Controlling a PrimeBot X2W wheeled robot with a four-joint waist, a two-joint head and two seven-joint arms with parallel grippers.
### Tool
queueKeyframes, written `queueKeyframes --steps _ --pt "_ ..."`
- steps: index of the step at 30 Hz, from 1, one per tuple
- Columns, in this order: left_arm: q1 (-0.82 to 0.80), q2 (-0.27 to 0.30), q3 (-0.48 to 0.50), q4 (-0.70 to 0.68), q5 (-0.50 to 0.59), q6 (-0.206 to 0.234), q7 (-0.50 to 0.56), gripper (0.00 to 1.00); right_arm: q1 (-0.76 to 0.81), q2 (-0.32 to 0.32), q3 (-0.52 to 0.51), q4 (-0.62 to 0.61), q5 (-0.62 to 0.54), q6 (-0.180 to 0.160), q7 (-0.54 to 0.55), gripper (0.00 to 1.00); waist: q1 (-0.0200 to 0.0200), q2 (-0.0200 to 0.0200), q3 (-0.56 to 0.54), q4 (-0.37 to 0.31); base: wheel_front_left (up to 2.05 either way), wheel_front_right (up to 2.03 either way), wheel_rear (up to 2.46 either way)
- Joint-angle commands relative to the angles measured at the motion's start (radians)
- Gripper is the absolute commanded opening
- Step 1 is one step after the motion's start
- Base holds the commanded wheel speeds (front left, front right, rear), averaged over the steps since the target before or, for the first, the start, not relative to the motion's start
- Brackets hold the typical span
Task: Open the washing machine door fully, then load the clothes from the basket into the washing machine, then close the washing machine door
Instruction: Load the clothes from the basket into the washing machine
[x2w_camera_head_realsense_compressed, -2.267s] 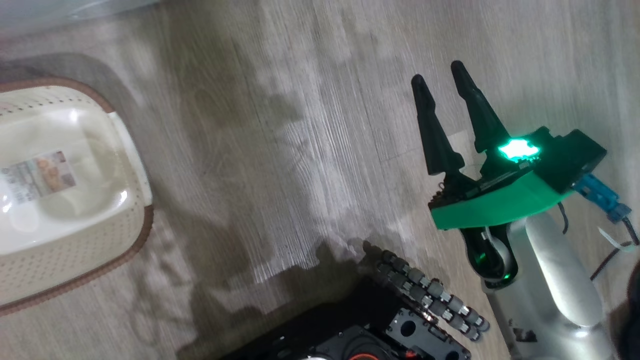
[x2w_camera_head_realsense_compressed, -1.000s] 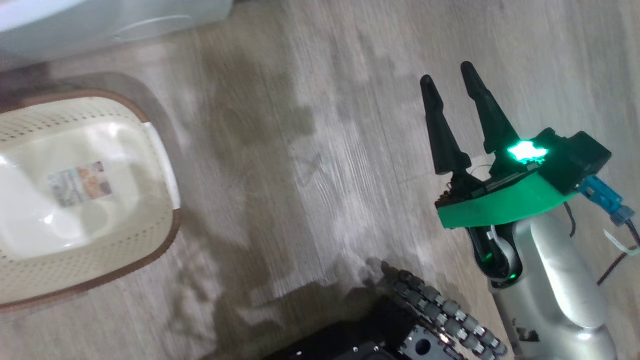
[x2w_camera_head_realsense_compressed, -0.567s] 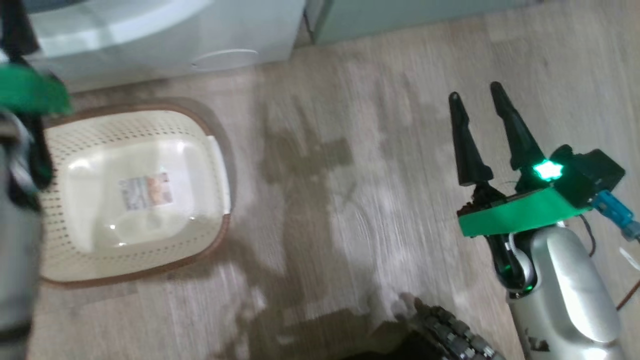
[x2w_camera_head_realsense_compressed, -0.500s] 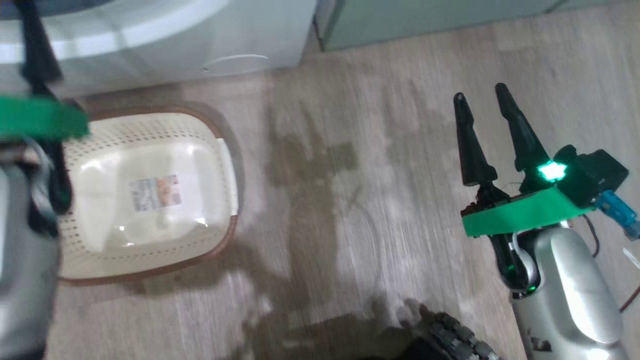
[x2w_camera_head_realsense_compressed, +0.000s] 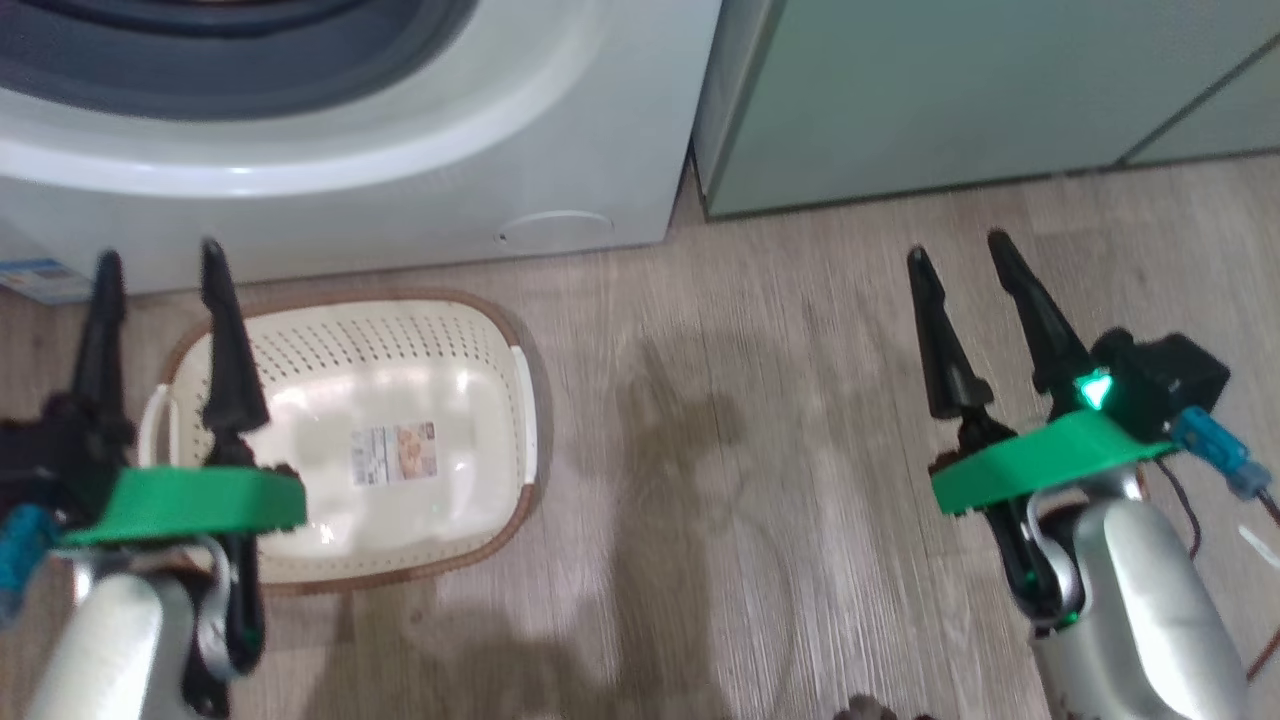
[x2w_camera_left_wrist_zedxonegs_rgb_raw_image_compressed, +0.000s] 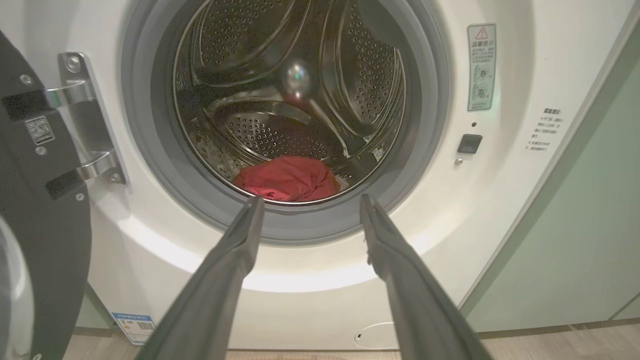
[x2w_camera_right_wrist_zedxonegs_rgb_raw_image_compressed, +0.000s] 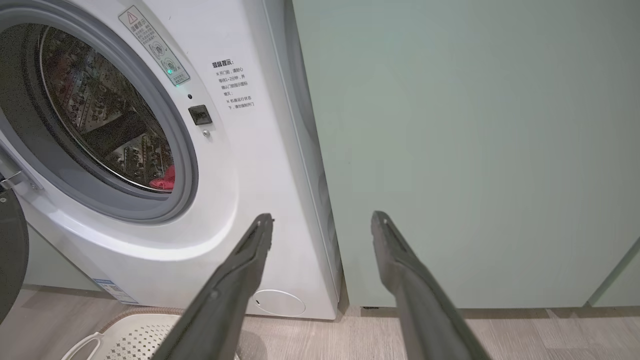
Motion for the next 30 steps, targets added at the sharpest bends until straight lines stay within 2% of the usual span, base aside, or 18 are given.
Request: queueKeyframes --steps 1,6,17,30 --pt "0.003 0.004 0.033 -0.044 0.015 0.011 -0.005 1.00 0.022 0.001 0.010 -0.029 -0.010 0.000 0.007 1.00 0.0001 -0.0001 -0.043 0.015 0.00 0.00 0.00" --pt "0.077 -0.027 0.011 -0.032 0.032 0.019 -0.005 1.00 0.064 0.001 -0.006 -0.035 -0.022 0.000 0.028 1.00 0.0001 -0.0001 -0.109 0.029 0.00 0.00 0.00" --pt "0.171 -0.043 -0.043 0.030 0.058 0.000 -0.004 1.00 0.163 0.001 -0.042 -0.094 -0.062 0.000 0.095 1.00 0.0001 -0.0001 -0.235 0.056 0.00 0.00 0.00" --pt "0.187 -0.038 -0.063 0.067 0.059 -0.005 -0.001 1.00 0.212 0.001 -0.052 -0.154 -0.069 0.000 0.139 1.00 0.0001 -0.0001 -0.289 0.065 0.00 0.00 0.00"
